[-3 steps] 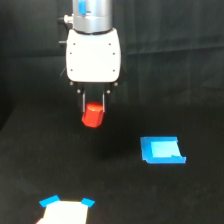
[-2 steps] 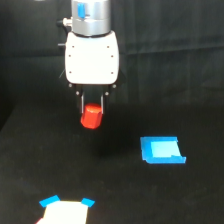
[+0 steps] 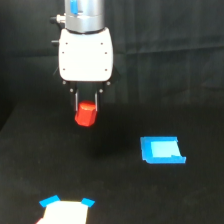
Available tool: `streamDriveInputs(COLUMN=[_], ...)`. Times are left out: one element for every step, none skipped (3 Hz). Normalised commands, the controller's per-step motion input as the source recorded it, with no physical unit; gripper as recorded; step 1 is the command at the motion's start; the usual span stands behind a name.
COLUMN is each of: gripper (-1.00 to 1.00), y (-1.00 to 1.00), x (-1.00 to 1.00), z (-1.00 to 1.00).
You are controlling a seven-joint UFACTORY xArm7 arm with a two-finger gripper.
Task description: Pick up the red object from the table
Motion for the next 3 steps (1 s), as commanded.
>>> streamDriveInputs(gripper=[-0.99,-1.00,-1.00], y=[0.00,0.18,0.45], x=[-0.27,-0.18,0.04], z=[0.15,-0.04,-0.44])
